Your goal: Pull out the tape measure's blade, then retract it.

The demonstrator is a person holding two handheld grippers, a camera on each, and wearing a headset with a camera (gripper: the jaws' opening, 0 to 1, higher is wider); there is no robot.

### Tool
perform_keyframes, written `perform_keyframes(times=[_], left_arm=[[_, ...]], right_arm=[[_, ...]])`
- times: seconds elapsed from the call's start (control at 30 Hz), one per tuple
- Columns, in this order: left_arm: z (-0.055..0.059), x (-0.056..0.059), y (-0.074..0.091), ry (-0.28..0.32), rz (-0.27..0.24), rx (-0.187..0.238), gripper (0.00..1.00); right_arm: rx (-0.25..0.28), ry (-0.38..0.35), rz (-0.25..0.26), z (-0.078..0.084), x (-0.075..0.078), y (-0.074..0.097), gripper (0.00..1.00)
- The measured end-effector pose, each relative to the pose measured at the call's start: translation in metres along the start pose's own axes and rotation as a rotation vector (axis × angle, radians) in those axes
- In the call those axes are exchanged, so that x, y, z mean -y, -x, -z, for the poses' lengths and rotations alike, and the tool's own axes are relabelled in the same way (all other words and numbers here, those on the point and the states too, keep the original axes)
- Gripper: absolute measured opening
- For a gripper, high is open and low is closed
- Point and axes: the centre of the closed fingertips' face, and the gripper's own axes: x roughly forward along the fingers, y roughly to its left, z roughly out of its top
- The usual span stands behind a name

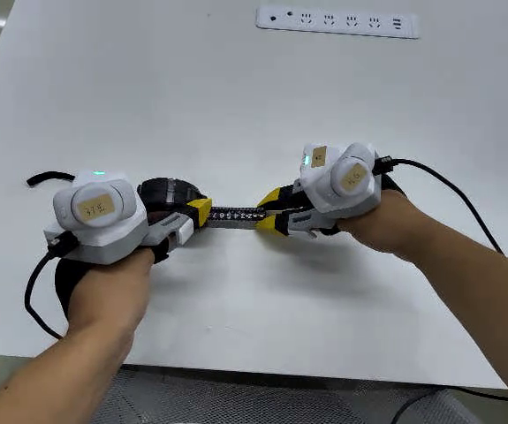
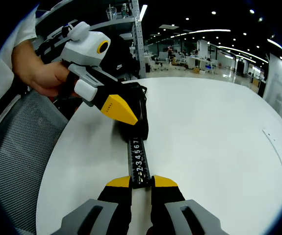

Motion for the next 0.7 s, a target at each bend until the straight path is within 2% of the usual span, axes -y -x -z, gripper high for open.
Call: perform_keyframes(times=[0.7], left_arm=[[0.0, 0.0, 0.0, 0.021, 0.006, 0.006, 0.57]], right_arm=[[0.029, -0.009, -0.021, -0.019, 0.002, -0.027, 0.11]])
